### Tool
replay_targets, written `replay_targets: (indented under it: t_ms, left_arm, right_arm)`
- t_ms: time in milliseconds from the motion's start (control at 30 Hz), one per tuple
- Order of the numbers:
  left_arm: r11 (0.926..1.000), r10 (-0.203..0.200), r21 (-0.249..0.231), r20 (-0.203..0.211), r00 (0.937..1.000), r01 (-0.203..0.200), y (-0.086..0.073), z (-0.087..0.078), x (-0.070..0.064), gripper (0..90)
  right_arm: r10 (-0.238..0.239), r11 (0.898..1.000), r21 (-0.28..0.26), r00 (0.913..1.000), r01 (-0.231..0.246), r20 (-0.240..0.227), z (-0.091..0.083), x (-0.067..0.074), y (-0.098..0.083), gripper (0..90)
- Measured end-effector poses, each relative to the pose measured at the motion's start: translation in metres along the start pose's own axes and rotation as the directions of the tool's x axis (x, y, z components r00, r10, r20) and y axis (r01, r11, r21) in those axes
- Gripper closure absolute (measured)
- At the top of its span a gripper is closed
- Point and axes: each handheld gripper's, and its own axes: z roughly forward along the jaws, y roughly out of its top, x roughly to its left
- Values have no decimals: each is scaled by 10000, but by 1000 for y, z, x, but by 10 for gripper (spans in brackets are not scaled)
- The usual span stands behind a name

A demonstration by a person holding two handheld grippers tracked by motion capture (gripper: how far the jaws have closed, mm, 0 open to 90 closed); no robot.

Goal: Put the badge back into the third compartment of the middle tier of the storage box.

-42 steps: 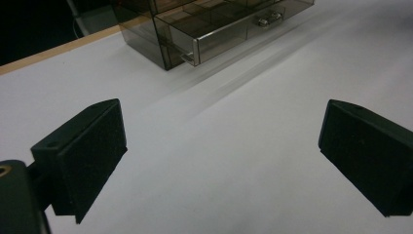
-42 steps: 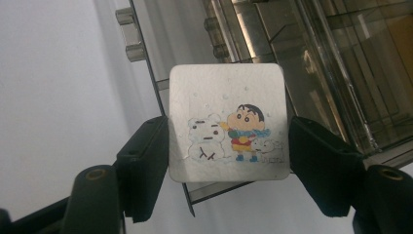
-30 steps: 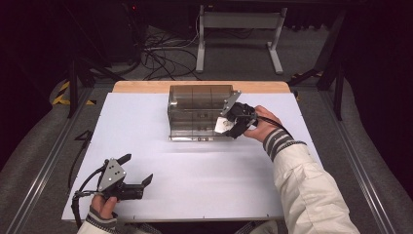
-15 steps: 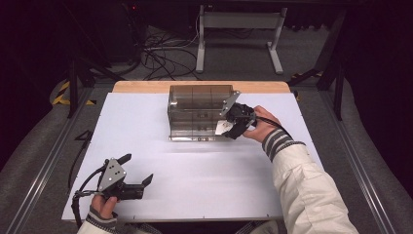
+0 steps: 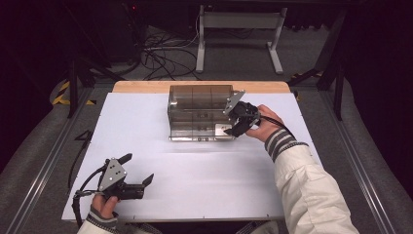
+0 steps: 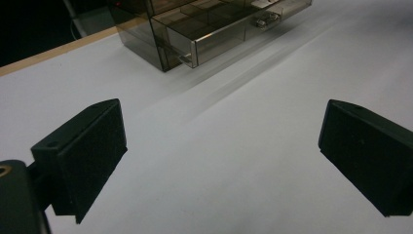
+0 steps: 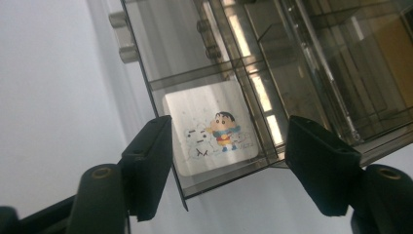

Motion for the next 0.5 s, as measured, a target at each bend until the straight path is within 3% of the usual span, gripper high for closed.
replay_targets:
  t_ms: [133,300,500]
  left_arm:
    - [10000,-11,-16,-9,10000,11,0,0,0,43]
    - [10000,20,-33,15,10000,-20,1,0,0,43]
    - [10000,13,-35,28,10000,-13,1,0,0,43]
  right_arm:
    - [36,9987,-501,10000,-36,-10,-10,4,2,467]
    - [69,9913,-1312,9999,-88,-144,-22,14,7,673]
    - [275,9849,-1707,9996,-284,-77,-26,24,6,893]
